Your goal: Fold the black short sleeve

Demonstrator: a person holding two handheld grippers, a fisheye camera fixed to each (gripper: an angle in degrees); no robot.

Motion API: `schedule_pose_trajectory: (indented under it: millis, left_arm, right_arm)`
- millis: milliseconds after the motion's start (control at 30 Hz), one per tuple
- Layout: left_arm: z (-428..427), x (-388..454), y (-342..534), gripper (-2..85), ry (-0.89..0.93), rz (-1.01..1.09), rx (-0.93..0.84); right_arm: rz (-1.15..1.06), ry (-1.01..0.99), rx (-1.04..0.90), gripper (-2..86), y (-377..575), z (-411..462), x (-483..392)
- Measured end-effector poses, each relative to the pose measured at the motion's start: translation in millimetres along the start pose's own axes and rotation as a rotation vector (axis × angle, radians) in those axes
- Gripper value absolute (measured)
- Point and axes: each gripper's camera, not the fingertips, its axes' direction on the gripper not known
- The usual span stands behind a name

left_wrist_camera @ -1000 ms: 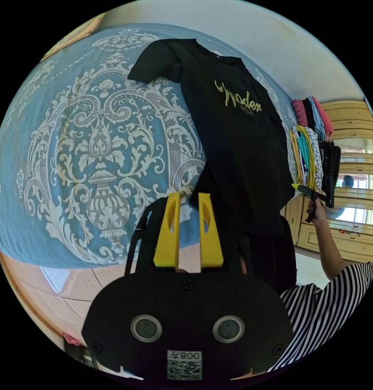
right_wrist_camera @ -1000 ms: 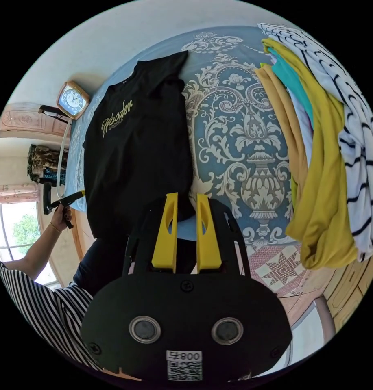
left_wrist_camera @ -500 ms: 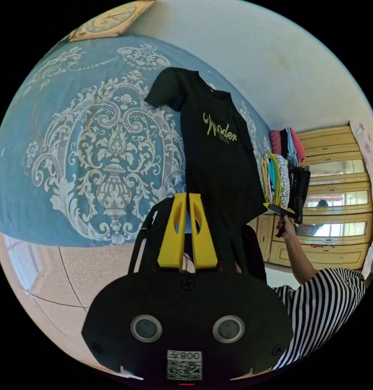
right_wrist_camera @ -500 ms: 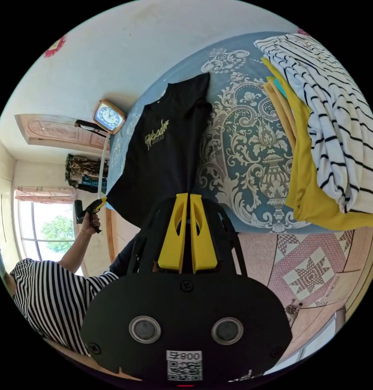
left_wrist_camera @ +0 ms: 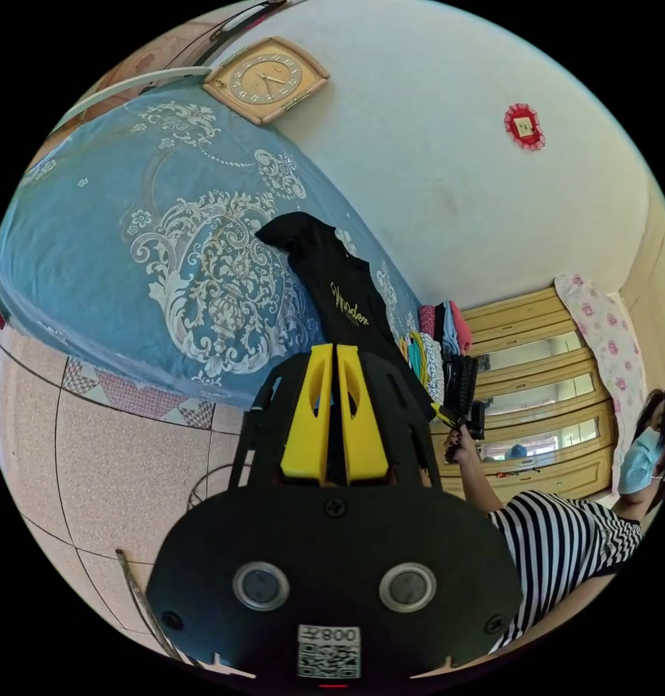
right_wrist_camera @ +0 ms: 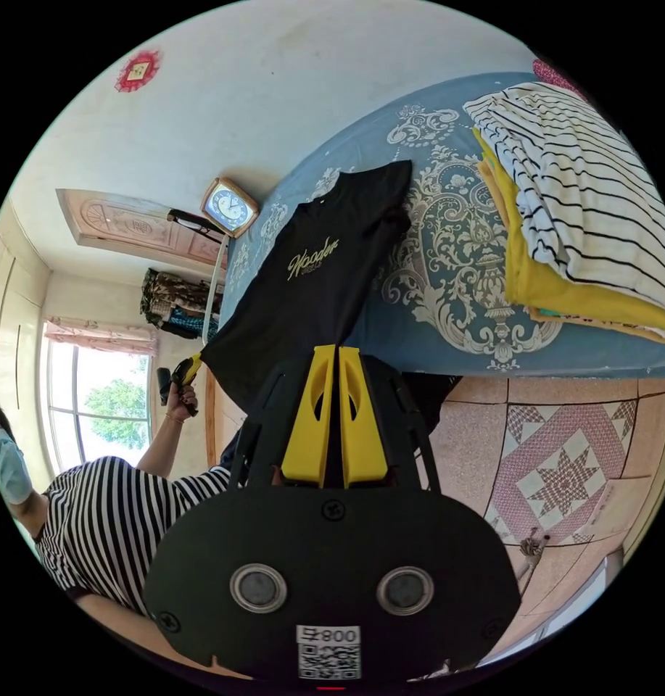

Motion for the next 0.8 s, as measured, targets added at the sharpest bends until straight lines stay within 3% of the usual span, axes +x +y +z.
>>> schedule_pose_trajectory:
  millis: [533,800]
  left_arm:
    - [-63,-7,-5,1.0,0.147,-0.075,-0.034]
    - [-47,6,-89,0.9,0.210,-0.082,-0.029]
  right_arm:
    - [0.074,0.043,-0.049,0.5,15,14,5]
    - [0.012,0.038,-0.058,0.5,-58,11,-5]
